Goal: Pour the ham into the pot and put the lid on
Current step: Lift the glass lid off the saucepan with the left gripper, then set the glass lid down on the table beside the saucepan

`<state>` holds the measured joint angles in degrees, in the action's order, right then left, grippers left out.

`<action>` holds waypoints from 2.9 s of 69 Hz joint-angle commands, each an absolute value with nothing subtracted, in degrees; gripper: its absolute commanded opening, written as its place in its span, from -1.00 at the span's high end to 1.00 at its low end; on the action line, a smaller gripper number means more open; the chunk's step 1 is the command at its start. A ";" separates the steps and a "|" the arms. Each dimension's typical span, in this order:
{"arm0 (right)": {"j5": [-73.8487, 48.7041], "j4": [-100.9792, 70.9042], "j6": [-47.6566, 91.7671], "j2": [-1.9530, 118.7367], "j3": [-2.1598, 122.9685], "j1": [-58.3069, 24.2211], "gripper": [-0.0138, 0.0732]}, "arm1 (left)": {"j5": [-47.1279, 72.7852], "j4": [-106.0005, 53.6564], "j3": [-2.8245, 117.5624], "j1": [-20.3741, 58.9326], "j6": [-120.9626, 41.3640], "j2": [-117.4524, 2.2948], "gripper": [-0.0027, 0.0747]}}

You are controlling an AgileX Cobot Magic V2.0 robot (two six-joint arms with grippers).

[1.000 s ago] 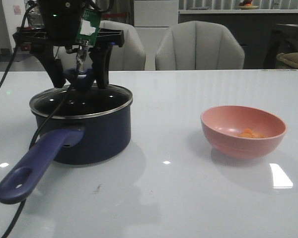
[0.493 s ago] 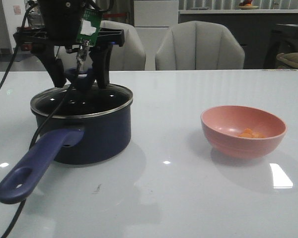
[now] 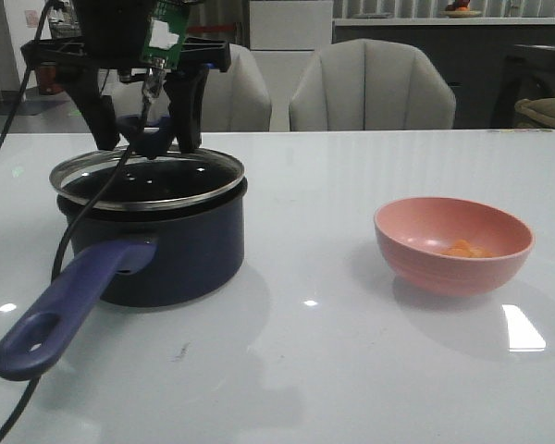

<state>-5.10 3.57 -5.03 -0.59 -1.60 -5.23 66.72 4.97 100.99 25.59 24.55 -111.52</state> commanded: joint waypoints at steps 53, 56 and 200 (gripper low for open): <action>-0.68 3.66 -4.36 -1.79 -1.24 -5.01 0.32 | 67.43 6.52 102.35 15.85 13.52 -100.02 0.07; -0.68 3.66 -4.36 -1.79 -1.24 -5.01 0.32 | 67.55 5.85 102.35 14.22 12.13 -99.63 0.07; -0.68 3.66 -4.36 -1.79 -1.24 -5.01 0.32 | 43.52 -1.35 67.03 -5.37 0.00 -99.42 -0.59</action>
